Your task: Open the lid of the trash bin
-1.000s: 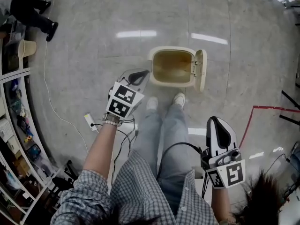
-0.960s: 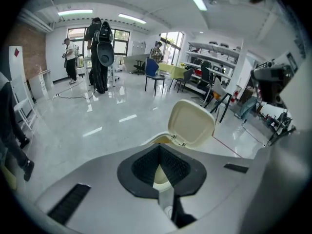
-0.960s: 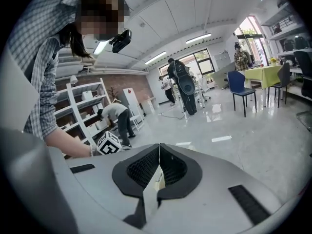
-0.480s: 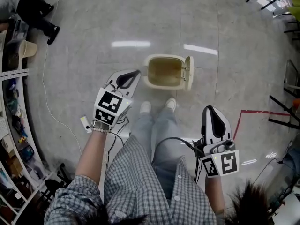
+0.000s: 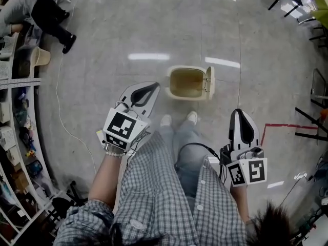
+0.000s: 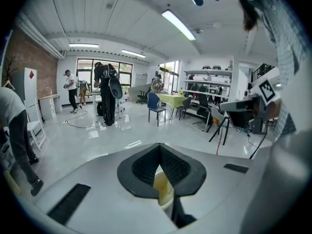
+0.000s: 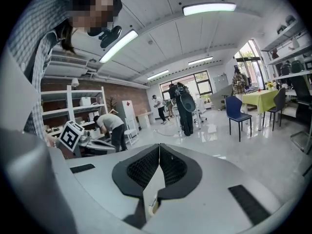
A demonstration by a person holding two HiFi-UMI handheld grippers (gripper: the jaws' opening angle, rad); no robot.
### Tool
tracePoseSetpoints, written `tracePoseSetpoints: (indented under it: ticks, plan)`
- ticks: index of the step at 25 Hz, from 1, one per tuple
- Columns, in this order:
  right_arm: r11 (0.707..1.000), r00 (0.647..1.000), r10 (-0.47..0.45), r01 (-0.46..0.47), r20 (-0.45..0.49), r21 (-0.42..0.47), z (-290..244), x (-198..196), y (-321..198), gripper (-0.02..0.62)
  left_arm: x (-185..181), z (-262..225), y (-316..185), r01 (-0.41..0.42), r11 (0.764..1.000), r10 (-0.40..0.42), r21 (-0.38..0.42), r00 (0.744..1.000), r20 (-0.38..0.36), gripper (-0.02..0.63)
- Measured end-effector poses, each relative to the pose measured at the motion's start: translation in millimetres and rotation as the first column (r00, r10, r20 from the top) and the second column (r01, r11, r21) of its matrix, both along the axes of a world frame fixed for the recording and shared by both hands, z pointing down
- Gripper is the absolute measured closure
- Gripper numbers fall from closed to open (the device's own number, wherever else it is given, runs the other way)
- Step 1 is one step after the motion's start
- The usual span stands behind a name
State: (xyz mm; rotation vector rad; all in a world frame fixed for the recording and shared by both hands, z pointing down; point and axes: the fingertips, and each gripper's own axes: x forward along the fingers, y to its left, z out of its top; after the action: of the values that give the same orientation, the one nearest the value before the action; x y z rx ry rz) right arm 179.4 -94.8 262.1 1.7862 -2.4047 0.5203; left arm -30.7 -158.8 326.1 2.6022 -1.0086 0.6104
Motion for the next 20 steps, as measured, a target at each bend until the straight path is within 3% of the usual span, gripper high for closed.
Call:
tracePoseSetpoints:
  ticks: [9, 20]
  plan:
    - [0.996, 0.998, -0.029, 0.033, -0.050, 0.080, -43.1, -8.4, -12.9, 0.577, -7.1, -52.4, 9.5, 0.057, 0.997, -0.052, 0.059, 0.996, -0.079, 0.600]
    - [0.983, 0.992, -0.066, 0.084, -0.112, 0.162, -75.7, -27.6, -37.8, 0.577, -46.1, -90.7, 5.2, 0.182, 0.977, -0.167, 0.112, 0.978, -0.128, 0.598]
